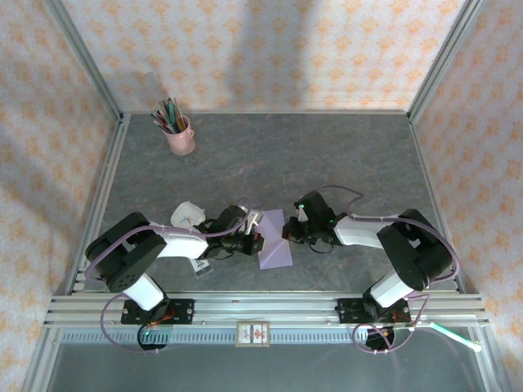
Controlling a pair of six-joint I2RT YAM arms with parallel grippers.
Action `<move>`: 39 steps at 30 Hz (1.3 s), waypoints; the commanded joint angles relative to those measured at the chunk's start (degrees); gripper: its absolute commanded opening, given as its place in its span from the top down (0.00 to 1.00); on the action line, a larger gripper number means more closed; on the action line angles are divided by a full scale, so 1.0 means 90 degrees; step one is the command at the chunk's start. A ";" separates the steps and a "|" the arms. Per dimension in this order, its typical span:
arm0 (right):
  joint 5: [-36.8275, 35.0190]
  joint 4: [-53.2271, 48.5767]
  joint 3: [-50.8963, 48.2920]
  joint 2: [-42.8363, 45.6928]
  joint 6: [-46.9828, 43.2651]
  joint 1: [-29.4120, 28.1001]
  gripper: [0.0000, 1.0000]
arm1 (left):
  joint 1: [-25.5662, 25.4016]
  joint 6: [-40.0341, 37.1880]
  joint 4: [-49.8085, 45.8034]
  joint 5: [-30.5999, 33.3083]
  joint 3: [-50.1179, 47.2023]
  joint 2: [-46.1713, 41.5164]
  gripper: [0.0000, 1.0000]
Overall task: Fold a paper plane with a square sheet of paper (pick it up from the middle)
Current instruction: Fold the triangle at the bottom-center of the table.
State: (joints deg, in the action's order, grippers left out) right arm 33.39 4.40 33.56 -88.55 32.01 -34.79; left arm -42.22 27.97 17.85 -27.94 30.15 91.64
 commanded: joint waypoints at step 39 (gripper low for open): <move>-0.0409 0.0480 -0.0369 0.0000 0.0369 -0.0871 1.00 | 0.0042 -0.0207 -0.1035 0.0361 -0.0245 0.0524 1.00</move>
State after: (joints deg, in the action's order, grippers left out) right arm 31.90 10.33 30.30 -87.72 36.97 -43.86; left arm -41.98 27.97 17.82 -28.32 30.24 91.79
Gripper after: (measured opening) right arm 0.043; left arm 0.062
